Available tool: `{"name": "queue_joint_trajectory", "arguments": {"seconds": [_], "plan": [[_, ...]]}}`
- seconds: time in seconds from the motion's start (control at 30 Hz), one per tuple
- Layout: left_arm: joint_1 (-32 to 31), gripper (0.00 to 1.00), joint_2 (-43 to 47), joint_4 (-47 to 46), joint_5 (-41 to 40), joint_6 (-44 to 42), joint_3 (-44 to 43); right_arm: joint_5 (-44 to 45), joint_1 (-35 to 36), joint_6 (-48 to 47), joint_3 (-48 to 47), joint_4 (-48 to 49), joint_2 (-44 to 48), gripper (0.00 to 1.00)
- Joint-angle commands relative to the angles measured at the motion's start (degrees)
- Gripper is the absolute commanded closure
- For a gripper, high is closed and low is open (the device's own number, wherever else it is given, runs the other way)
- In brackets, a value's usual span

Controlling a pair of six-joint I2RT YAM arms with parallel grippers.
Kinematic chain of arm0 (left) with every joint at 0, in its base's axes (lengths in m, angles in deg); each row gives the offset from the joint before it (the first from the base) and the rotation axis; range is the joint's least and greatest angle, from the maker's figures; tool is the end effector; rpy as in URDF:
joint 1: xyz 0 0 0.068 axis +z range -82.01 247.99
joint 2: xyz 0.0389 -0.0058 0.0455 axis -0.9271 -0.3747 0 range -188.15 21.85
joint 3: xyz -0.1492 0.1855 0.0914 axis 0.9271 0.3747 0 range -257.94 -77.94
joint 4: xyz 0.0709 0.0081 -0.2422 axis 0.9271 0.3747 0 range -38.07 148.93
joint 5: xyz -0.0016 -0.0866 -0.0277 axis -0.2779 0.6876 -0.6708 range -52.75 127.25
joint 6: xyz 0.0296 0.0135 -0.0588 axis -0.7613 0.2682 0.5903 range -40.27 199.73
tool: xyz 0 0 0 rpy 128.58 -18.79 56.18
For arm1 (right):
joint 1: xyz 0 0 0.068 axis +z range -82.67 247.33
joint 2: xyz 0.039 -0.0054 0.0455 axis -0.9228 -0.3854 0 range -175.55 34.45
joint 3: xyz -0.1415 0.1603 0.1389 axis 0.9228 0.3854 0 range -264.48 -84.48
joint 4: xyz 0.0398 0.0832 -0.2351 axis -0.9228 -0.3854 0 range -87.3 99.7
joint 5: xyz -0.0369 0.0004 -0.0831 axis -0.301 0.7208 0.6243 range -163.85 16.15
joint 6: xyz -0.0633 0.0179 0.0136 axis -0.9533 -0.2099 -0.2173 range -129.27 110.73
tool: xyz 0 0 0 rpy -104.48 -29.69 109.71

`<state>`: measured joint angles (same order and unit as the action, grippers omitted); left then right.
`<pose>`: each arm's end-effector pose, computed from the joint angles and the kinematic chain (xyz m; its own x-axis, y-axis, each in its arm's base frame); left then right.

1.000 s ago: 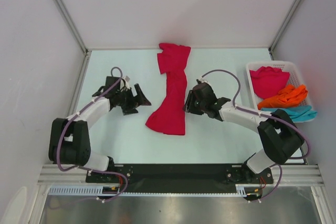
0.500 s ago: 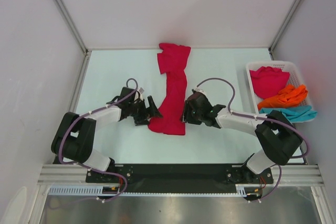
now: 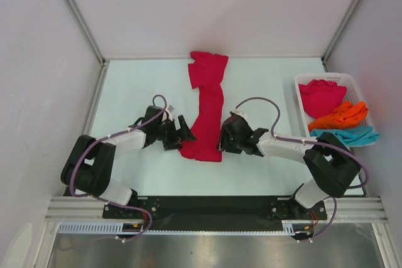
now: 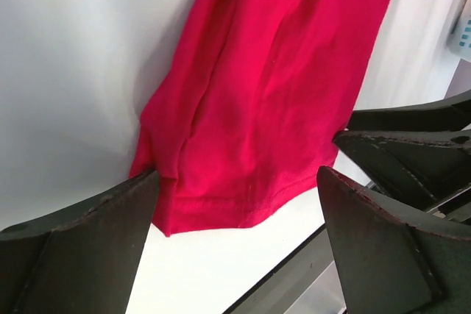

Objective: Fold and stack the t-shirts

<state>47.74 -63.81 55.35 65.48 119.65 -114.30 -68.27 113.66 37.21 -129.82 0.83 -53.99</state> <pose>0.2481 -0.1186 0.1225 -0.9407 -0.2556 -0.2229 -0.0391 0.7347 -0.6773 0.2142 0.2168 0.1415 -0.8666 0.1375 -0.4797 -0.0727 0.9163 0.3939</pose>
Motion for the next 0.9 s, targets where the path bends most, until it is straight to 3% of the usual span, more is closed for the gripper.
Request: {"name": "queue_joint_trajectory", "arguments": {"seconds": [0.0, 0.27, 0.37, 0.47, 0.57, 0.6, 0.63, 0.87], "plan": [[-4.17, 0.03, -3.45, -0.25, -2.12, 0.59, 4.27, 0.57, 1.13, 1.59, 0.08, 1.56, -1.55, 0.51], [-10.16, 0.04, -7.23, -3.33, -3.09, 3.49, 6.21, -0.14, 2.01, 2.83, 0.52, 2.80, -2.52, 0.51], [-10.77, 0.09, -7.85, -5.53, -2.83, 3.32, 7.26, -0.13, 2.01, 3.27, 1.13, 3.15, -2.09, 0.51], [-10.77, 0.24, -7.59, -6.23, -2.21, 2.88, 8.58, 0.04, 2.01, 3.62, 2.01, 3.24, -1.56, 0.51], [-10.77, 0.46, -6.53, -6.93, -2.30, 2.97, 10.16, 0.04, 2.10, 3.88, 2.80, 3.32, -0.77, 0.51], [-10.77, 0.64, -6.18, -7.11, -2.30, 3.14, 11.04, 0.04, 2.10, 4.14, 2.98, 3.41, -0.59, 0.51], [-10.77, 0.72, -5.74, -7.20, -2.39, 3.32, 11.31, 0.04, 2.19, 4.23, 3.33, 3.50, -0.42, 0.51], [-10.86, 0.81, -4.95, -7.81, -1.69, 3.58, 12.28, 0.04, 2.37, 5.11, 4.03, 3.50, 0.73, 0.51]]}}
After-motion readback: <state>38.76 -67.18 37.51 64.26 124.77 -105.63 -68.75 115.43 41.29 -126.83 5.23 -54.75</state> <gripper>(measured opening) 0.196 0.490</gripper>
